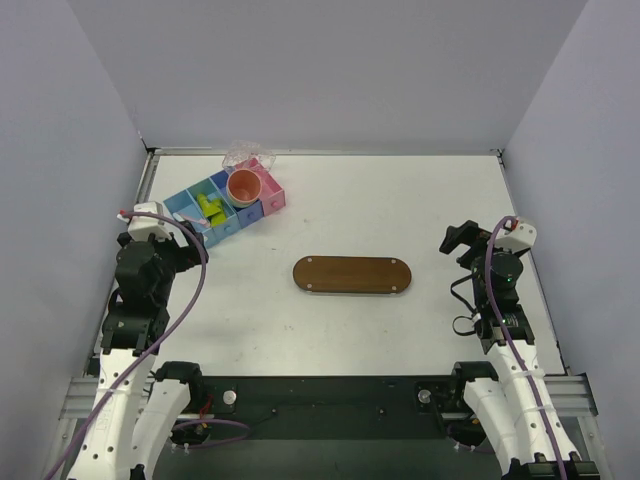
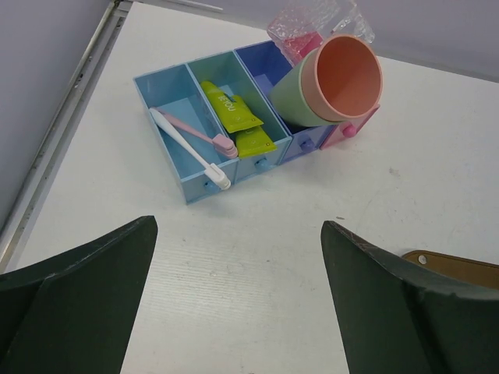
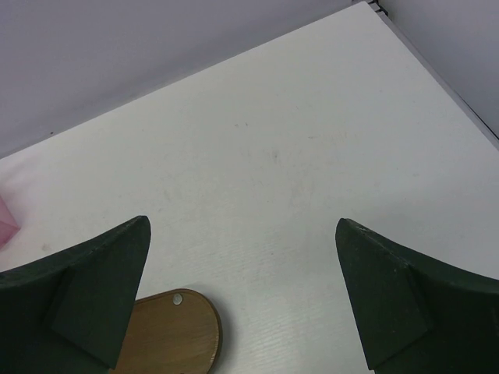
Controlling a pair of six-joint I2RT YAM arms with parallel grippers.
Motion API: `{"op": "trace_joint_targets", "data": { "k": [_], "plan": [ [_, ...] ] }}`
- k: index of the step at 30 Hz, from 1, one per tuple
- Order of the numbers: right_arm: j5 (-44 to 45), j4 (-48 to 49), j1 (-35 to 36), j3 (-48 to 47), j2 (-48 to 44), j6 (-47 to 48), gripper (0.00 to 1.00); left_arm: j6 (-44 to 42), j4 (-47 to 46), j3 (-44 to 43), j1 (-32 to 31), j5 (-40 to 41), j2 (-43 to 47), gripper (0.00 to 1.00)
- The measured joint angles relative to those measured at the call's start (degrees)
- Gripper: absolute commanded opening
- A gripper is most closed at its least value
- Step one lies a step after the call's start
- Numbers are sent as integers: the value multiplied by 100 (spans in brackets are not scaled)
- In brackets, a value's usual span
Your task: Prepare toiletry sets of a toothbrush and toothpaste on the tray
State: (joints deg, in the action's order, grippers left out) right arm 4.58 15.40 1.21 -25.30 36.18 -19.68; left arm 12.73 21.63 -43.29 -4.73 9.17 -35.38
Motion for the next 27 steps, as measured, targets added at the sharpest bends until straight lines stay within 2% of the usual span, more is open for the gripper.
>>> {"op": "trace_joint_targets", "data": {
  "k": [12,13,16,18,23,27],
  "plan": [
    [15,-105,0,-11,103,0,99,0,0,0,-9,70,33,98],
    [13,-114,0,-20,118,0,99,0,0,0,-11,85,35,96],
    [11,-125,0,-57,146,0,99,-9,-2,0,-9,96,15,80],
    [9,-166,0,-118,160,-2,99,-48,-9,0,-13,63,-42,72],
    [-26,-203,0,-254,166,-4,98,-96,13,-245,-175,-101,-616,68],
    [-68,-238,0,-295,236,-4,98,-111,87,-748,-715,52,-1414,68]
  ]
}}
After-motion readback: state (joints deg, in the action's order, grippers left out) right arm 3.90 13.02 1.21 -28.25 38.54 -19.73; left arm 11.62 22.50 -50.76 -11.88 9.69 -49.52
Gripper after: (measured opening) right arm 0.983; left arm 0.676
